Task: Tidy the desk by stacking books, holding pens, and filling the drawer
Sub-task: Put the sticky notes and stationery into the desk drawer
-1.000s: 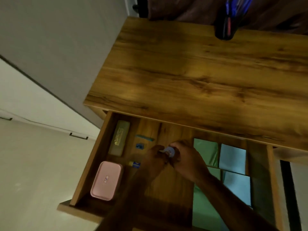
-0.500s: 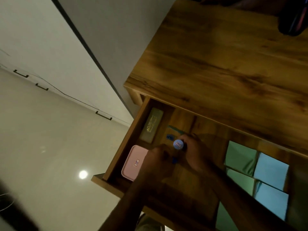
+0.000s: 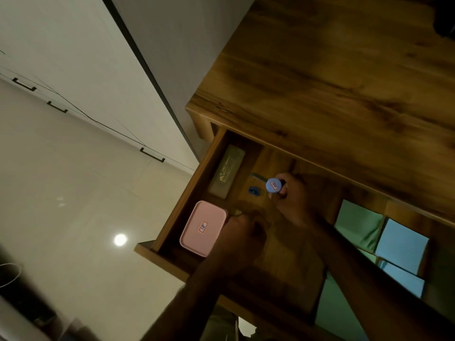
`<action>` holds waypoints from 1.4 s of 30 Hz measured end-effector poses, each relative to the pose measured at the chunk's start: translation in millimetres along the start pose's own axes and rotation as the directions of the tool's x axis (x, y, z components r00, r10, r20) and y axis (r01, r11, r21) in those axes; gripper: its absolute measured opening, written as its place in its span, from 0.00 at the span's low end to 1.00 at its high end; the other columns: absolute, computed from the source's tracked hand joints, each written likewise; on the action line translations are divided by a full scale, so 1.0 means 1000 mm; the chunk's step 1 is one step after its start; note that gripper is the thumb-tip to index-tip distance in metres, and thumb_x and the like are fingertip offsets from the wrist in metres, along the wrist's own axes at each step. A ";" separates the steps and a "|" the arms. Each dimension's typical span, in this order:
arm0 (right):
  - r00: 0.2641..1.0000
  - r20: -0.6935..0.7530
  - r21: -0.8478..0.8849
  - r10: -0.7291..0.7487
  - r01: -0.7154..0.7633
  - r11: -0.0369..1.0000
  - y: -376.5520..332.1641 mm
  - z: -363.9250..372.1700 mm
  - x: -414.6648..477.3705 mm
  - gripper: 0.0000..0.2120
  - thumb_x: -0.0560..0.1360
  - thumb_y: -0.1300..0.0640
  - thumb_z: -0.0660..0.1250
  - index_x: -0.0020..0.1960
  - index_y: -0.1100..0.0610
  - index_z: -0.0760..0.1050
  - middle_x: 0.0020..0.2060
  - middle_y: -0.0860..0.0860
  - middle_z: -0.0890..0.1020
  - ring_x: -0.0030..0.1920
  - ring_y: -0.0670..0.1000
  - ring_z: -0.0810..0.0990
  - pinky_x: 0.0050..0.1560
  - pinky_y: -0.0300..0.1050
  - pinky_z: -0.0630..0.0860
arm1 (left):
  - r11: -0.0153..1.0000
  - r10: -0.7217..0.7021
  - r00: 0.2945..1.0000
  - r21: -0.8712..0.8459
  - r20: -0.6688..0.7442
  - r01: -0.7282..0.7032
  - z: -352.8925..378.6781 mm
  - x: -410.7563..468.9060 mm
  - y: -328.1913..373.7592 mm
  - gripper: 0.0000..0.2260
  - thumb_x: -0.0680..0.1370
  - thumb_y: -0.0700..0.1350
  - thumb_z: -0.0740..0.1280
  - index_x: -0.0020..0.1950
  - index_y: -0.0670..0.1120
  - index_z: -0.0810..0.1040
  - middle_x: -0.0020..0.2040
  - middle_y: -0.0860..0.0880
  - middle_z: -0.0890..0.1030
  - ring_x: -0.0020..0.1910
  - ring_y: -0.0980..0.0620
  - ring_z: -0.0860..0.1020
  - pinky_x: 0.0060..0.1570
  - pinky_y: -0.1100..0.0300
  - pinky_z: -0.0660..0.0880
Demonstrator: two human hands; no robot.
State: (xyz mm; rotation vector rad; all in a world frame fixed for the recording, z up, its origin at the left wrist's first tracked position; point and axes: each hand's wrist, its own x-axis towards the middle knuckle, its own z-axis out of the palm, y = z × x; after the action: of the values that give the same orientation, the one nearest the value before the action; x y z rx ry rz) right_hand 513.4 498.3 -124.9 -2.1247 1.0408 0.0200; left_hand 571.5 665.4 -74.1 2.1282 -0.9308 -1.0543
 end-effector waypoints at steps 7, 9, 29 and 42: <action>0.976 0.212 -0.172 -0.041 0.079 0.982 -0.007 0.016 -0.033 0.23 0.73 0.49 0.74 0.66 0.48 0.73 0.63 0.47 0.79 0.64 0.52 0.77 0.60 0.51 0.77 | 0.999 -0.009 0.993 0.042 0.119 0.004 0.018 -0.005 -0.006 0.12 0.78 0.42 0.61 0.55 0.38 0.80 0.51 0.42 0.82 0.47 0.44 0.80 0.45 0.57 0.74; 0.972 0.222 -0.197 -0.081 0.126 0.972 -0.013 0.020 -0.034 0.25 0.74 0.49 0.73 0.69 0.47 0.71 0.64 0.48 0.78 0.65 0.52 0.77 0.60 0.50 0.77 | 0.997 -0.009 0.985 0.080 0.171 -0.005 0.020 -0.008 -0.010 0.14 0.77 0.43 0.60 0.54 0.37 0.80 0.51 0.41 0.82 0.48 0.43 0.80 0.43 0.64 0.71; 0.948 0.293 -0.164 -0.127 0.181 0.970 -0.010 0.009 -0.054 0.15 0.73 0.46 0.74 0.58 0.44 0.76 0.48 0.42 0.77 0.47 0.43 0.77 0.47 0.42 0.77 | 0.981 0.026 0.975 0.183 0.222 -0.067 0.020 -0.023 -0.011 0.13 0.79 0.44 0.60 0.54 0.38 0.80 0.51 0.42 0.82 0.48 0.43 0.81 0.46 0.58 0.76; 0.942 0.326 -0.258 -0.077 0.167 0.952 -0.011 0.026 -0.060 0.15 0.75 0.49 0.71 0.60 0.46 0.75 0.57 0.44 0.77 0.53 0.46 0.77 0.51 0.42 0.73 | 0.694 0.027 0.974 0.706 -0.226 0.145 -0.040 -0.049 -0.010 0.32 0.71 0.58 0.73 0.73 0.54 0.68 0.74 0.42 0.66 0.73 0.37 0.63 0.67 0.41 0.67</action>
State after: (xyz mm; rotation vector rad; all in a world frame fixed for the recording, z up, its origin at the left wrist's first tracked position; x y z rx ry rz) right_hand 488.1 559.4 -117.0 -2.3410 0.7493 0.4563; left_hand 586.3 716.7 -39.8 2.8558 -1.3217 -0.4665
